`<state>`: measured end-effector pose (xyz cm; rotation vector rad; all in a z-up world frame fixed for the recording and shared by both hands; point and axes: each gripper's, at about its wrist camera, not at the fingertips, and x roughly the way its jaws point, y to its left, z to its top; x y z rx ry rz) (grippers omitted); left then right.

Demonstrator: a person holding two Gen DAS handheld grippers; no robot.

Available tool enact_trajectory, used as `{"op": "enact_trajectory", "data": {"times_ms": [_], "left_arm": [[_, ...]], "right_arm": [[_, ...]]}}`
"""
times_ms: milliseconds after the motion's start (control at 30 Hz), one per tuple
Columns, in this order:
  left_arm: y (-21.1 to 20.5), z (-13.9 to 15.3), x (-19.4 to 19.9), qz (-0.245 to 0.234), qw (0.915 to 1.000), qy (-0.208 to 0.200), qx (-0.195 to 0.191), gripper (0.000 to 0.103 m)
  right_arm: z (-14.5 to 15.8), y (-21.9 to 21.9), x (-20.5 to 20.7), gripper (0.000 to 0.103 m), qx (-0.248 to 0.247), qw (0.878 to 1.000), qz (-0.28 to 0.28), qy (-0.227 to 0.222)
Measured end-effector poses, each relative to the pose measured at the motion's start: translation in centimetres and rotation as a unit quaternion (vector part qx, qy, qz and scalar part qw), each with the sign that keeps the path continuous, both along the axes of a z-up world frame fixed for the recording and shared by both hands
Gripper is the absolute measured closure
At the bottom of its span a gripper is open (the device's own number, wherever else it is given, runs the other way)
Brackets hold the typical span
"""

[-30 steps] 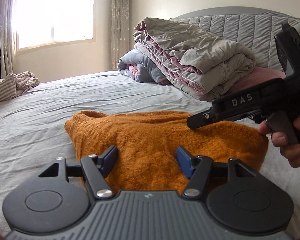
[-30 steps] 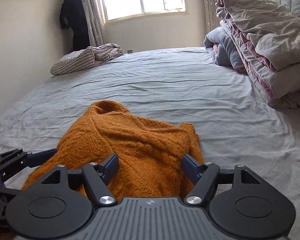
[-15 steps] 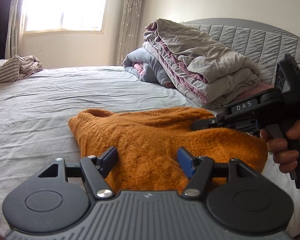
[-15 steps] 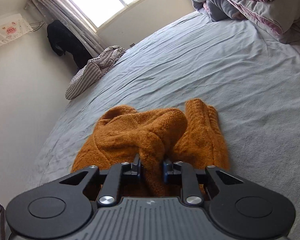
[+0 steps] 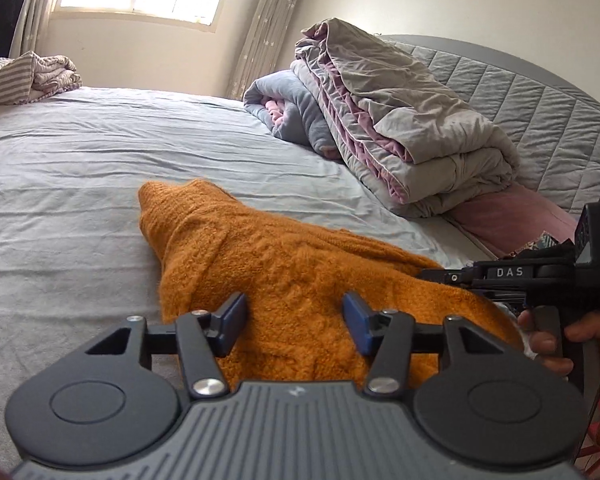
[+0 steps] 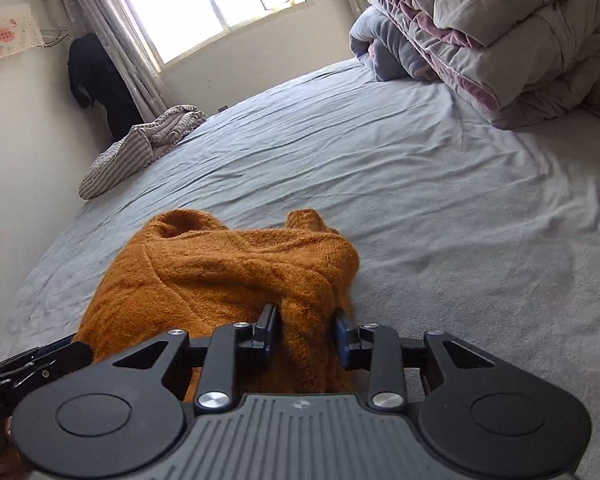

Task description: Fold small clothes

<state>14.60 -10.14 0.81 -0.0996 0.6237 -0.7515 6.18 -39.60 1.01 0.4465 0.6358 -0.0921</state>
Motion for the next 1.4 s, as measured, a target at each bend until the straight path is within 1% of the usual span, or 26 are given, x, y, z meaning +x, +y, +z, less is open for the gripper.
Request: {"op": "enact_trajectory", "data": {"times_ms": [33, 67, 133, 167, 233, 300, 333, 400, 433, 467, 500, 533, 600, 667, 767, 867, 1000, 1100, 1267, 1333, 1400], "left_arm": [[0.2, 0.6, 0.1, 0.006, 1.0, 0.003, -0.003, 0.053], [0.3, 1.3, 0.1, 0.02, 0.9998, -0.004, 0.002, 0.053], [-0.1, 2.5, -0.5, 0.055, 0.9974, -0.037, 0.027, 0.057], [-0.3, 2.9, -0.8, 0.057, 0.9969, -0.046, 0.027, 0.057], [-1.3, 3.2, -0.9, 0.05, 0.9978, -0.032, 0.03, 0.056], [-2.6, 2.4, -1.3, 0.035, 0.9975, -0.024, 0.056, 0.056], [-3.3, 1.7, -1.5, 0.034, 0.9962, -0.027, 0.076, 0.054], [-4.7, 0.0, -2.1, 0.036, 0.9903, -0.056, 0.122, 0.041], [-4.9, -0.6, -2.1, 0.036, 0.9899, -0.052, 0.127, 0.039], [-5.0, -1.0, -1.9, 0.035, 0.9907, -0.047, 0.123, 0.039], [-5.0, -1.1, -1.9, 0.039, 0.9912, -0.044, 0.118, 0.038], [-5.0, -1.0, -1.9, 0.041, 0.9911, -0.042, 0.119, 0.038], [-5.2, -0.9, -2.2, 0.044, 0.9898, -0.048, 0.127, 0.038], [-5.2, -0.7, -2.5, 0.05, 0.9896, -0.047, 0.127, 0.038], [-4.6, 0.4, -3.2, 0.059, 0.99, -0.04, 0.122, 0.037], [-3.6, 1.9, -4.1, 0.06, 0.9923, -0.02, 0.107, 0.034], [-2.8, 2.7, -5.5, 0.063, 0.9907, -0.011, 0.12, 0.034], [-2.3, 2.6, -6.0, 0.069, 0.9899, 0.014, 0.123, 0.033], [-1.7, 1.9, -6.7, 0.069, 0.9892, 0.044, 0.122, 0.029], [-1.6, 1.4, -7.1, 0.069, 0.9885, 0.048, 0.126, 0.025], [-1.5, 1.3, -7.6, 0.071, 0.9879, 0.046, 0.13, 0.025]], "right_arm": [[1.0, 0.0, -0.2, 0.055, -0.005, 1.0, -0.001, -0.011], [2.0, 0.3, -0.5, 0.055, -0.019, 1.0, 0.0, -0.022], [4.3, 1.6, -1.0, 0.053, -0.058, 0.997, 0.006, -0.052], [5.2, 2.5, -1.1, 0.05, -0.072, 0.995, 0.015, -0.064], [6.1, 4.4, -0.9, 0.045, -0.093, 0.992, 0.042, -0.076], [5.6, 6.1, -0.6, 0.044, -0.111, 0.989, 0.066, -0.069], [4.8, 6.9, -0.4, 0.044, -0.128, 0.987, 0.075, -0.059], [2.6, 7.5, 0.3, 0.044, -0.144, 0.986, 0.08, -0.026], [1.3, 7.5, 0.8, 0.043, -0.146, 0.986, 0.079, 0.0], [-0.1, 7.4, 1.0, 0.04, -0.154, 0.985, 0.072, 0.013], [-1.0, 7.3, 0.8, 0.039, -0.155, 0.986, 0.065, 0.003], [-1.2, 6.8, 0.7, 0.039, -0.142, 0.988, 0.061, -0.004], [-0.9, 6.3, 0.7, 0.039, -0.126, 0.99, 0.057, 0.0], [-0.6, 6.5, 0.7, 0.039, -0.133, 0.989, 0.059, 0.003], [0.4, 7.2, 0.1, 0.039, -0.138, 0.989, 0.058, 0.001], [2.2, 7.3, -1.3, 0.039, -0.134, 0.989, 0.059, -0.005], [3.6, 7.5, -3.1, 0.036, -0.136, 0.989, 0.06, -0.01], [3.8, 7.7, -3.9, 0.033, -0.132, 0.989, 0.063, 0.003], [2.9, 7.8, -4.8, 0.029, -0.125, 0.989, 0.069, 0.028], [2.5, 7.7, -5.1, 0.028, -0.116, 0.99, 0.066, 0.036], [2.2, 7.5, -5.5, 0.026, -0.105, 0.992, 0.062, 0.044]]}}
